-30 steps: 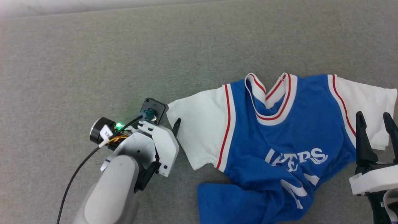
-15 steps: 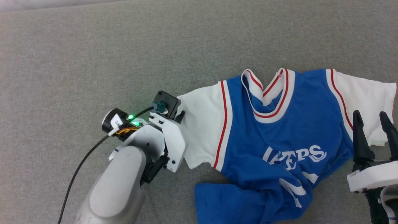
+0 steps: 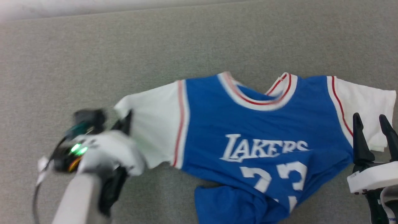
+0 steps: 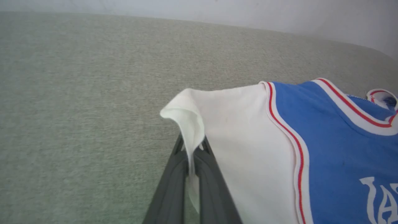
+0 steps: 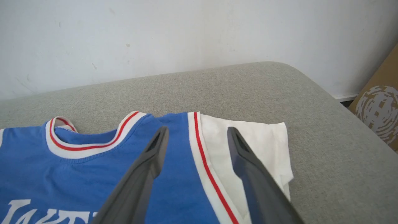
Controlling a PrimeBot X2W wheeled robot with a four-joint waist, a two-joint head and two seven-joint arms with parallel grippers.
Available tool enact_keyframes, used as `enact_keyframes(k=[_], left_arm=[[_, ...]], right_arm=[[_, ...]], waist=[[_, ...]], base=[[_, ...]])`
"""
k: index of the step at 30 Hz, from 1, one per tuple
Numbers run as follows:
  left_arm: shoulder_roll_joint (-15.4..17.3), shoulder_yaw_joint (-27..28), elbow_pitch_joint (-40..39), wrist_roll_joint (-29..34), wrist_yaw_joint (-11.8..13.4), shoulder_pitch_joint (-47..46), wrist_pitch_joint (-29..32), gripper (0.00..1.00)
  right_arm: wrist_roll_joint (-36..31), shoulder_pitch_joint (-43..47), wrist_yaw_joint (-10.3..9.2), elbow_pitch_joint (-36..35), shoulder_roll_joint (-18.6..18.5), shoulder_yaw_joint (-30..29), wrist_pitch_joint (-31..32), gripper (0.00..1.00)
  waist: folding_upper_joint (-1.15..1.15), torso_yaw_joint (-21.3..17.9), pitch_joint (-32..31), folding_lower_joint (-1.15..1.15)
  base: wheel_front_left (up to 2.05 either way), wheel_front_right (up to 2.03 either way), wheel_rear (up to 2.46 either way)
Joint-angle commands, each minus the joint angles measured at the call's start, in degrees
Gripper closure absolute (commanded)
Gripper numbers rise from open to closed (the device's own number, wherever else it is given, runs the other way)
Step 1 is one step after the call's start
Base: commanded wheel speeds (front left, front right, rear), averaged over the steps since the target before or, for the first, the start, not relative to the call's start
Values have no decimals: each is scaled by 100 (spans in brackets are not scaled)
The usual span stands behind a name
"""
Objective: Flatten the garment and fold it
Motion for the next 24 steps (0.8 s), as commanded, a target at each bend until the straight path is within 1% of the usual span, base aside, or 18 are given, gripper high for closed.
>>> enact_keyframes(k=[1,5,6,8,10,14,17,19,24], left_arm=[[117,270,-294,-104,165,400,-47,100],[307,981,-1000,-313,512,1233,-95,100],[307,981,-1000,-313,512,1233,-95,100],[340,1175,-1278,-336,618,1554,-126,100],[341,1209,-1478,-340,646,1740,-122,100],[227,1022,-1706,-389,598,1742,-110,100],[182,850,-1779,-346,563,1587,-109,100],[176,760,-1810,-315,539,1463,-99,100],[192,613,-1871,-225,522,1200,-60,100]], right_arm=[[-12,21,-5,-32,18,-29,26,0],[-25,65,-5,-57,18,-103,104,0],[-25,65,-5,-57,18,-103,104,0],[-68,81,-5,-78,18,-135,166,0],[-83,85,-5,-140,18,-157,254,0],[-203,-147,-5,-210,18,-179,531,0],[-409,-486,-5,-170,18,-184,998,0],[-480,-759,-5,-83,-2,-175,1447,0],[-560,-1441,-5,233,-369,-180,2556,0]], waist=[[0,67,-42,0],[0,166,-36,0],[0,166,-36,0],[0,233,-24,0],[0,301,-6,0],[0,363,42,0],[0,364,136,0],[0,357,213,0],[0,366,441,0]], base=[[0,0,0],[0,0,0],[0,0,0],[0,0,0],[0,0,0],[0,0,0],[0,0,0],[0,0,0],[0,0,0]])
